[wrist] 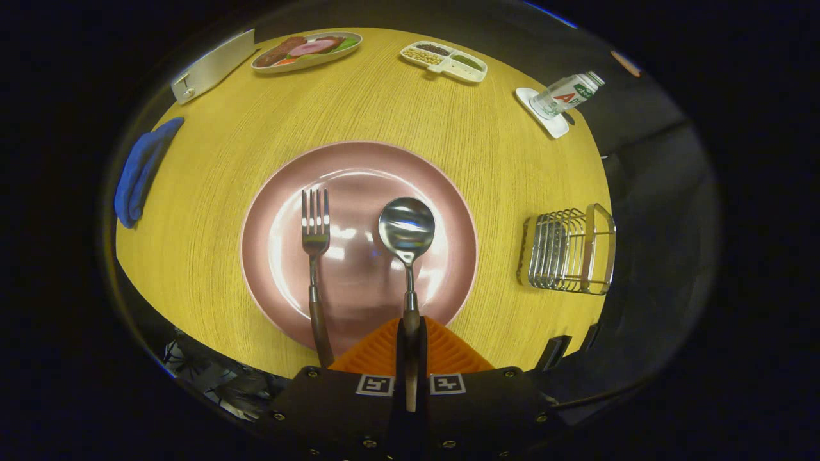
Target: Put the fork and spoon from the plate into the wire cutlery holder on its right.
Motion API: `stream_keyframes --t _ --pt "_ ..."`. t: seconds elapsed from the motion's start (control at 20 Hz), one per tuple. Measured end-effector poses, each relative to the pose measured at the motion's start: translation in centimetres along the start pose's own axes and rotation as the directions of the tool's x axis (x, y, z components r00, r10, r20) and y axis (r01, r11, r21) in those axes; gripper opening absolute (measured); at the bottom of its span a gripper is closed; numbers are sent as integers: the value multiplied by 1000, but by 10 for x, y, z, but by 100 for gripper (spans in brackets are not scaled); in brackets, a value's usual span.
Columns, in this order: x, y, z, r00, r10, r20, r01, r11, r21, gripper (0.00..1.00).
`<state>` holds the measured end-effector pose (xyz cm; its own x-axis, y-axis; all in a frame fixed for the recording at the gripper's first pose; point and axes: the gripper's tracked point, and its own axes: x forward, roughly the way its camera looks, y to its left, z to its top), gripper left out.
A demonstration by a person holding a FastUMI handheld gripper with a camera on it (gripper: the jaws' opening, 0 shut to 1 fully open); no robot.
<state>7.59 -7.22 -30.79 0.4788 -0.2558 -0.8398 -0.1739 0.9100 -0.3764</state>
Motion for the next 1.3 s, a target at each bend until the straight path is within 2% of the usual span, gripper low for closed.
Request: stream_keyframes --t 0.3,0.6,1.0,1.3 --pt "-29 -22 10 997 -66 43 65 997 36 6" --pt "-52 -64 12 988 -141 63 131 983 130 6" --pt "-47 -131 -9 983 -186 7 178 950 257 6" --pt "-26 -156 -21 985 -167 -53 175 945 278 6"
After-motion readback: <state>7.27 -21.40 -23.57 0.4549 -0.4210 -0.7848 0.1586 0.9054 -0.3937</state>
